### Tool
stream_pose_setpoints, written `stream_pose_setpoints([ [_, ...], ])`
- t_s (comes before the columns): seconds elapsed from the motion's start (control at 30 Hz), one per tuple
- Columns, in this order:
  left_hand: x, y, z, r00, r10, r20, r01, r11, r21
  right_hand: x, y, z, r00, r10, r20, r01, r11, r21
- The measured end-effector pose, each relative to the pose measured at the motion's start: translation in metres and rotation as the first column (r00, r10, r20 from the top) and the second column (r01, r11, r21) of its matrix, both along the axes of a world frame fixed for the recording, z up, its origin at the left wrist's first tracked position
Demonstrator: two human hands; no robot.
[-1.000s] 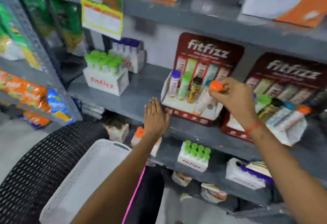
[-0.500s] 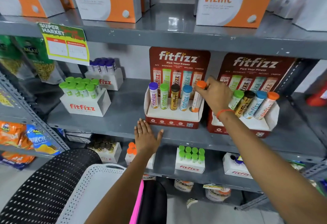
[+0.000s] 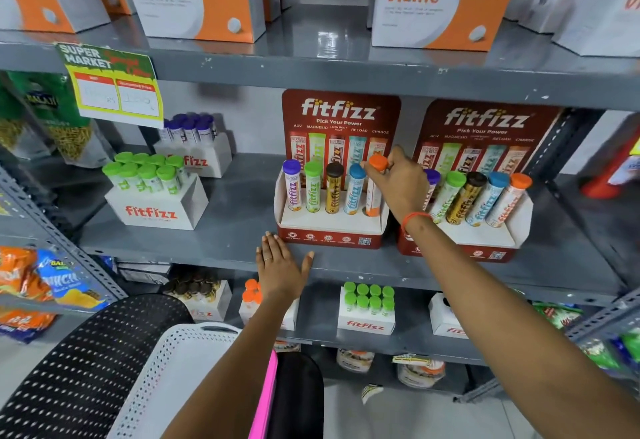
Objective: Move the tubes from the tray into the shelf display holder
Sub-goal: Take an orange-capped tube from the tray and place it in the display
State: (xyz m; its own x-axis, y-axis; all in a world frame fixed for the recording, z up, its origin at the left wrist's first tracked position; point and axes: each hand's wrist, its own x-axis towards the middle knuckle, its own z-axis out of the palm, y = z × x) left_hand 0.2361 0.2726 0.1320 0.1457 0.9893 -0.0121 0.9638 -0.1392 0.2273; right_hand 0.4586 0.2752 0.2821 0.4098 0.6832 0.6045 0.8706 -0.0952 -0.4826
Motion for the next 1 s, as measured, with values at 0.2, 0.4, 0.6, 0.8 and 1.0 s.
stream_pose_setpoints([
  [0.2, 0.001, -0.001, -0.001, 1.000, 0.008, -0.008, -0.008, 1.000, 0.000, 0.000, 0.003, 0.000, 0.999, -0.001, -0.036, 0.001, 1.000, 0.007],
  [0.4, 0.002, 0.001, -0.001, 1.000, 0.012, -0.023, -0.011, 1.000, 0.007, 0.001, 0.002, 0.000, 0.996, 0.014, -0.093, -0.012, 1.000, 0.024],
  [0.6, 0.001, 0.001, -0.003, 0.999, 0.023, -0.024, -0.023, 1.000, -0.003, 0.007, -0.003, -0.012, 0.995, -0.033, -0.090, 0.028, 0.998, -0.063],
  [0.8, 0.001, 0.002, -0.005, 0.999, 0.026, -0.023, -0.026, 1.000, 0.000, 0.013, -0.004, -0.005, 0.989, 0.088, -0.116, -0.106, 0.981, -0.160],
  [1.0, 0.001, 0.003, -0.006, 0.999, 0.028, -0.017, -0.028, 1.000, 0.001, 0.014, -0.006, 0.008, 0.981, 0.154, -0.114, -0.184, 0.924, -0.335],
])
